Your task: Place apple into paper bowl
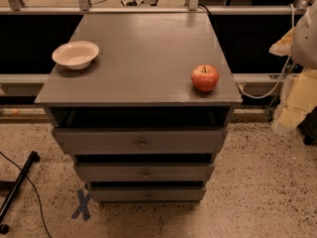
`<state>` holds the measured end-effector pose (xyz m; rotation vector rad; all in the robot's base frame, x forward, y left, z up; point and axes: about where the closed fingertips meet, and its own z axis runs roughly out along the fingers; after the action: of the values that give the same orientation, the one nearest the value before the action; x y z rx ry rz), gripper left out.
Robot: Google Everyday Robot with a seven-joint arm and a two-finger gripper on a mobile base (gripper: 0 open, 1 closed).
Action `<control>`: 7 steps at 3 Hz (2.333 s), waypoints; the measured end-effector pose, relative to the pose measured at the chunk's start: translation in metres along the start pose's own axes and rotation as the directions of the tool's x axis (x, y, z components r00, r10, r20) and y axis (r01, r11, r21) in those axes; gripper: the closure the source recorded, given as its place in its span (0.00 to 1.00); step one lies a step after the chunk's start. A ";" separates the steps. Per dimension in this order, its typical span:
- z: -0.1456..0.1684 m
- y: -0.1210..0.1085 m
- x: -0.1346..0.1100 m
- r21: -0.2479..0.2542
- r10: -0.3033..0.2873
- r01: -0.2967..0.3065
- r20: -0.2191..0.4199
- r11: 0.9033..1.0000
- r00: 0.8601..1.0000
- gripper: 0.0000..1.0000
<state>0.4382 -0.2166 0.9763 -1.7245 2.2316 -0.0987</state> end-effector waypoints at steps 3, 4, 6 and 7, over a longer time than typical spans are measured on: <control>0.030 -0.042 -0.036 -0.005 -0.028 0.028 0.013 1.000 1.000 0.00; 0.044 -0.074 -0.064 -0.004 -0.057 0.057 0.027 0.998 0.998 0.00; 0.096 -0.119 -0.112 -0.061 -0.089 0.091 0.038 0.994 0.995 0.00; 0.127 -0.116 -0.118 -0.101 -0.075 0.079 0.040 0.992 0.996 0.00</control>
Offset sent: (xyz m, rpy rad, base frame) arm 0.0505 0.0263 -0.0184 0.0044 0.0013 0.0020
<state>0.6088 -0.1181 0.9086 -1.8513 2.1798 0.0301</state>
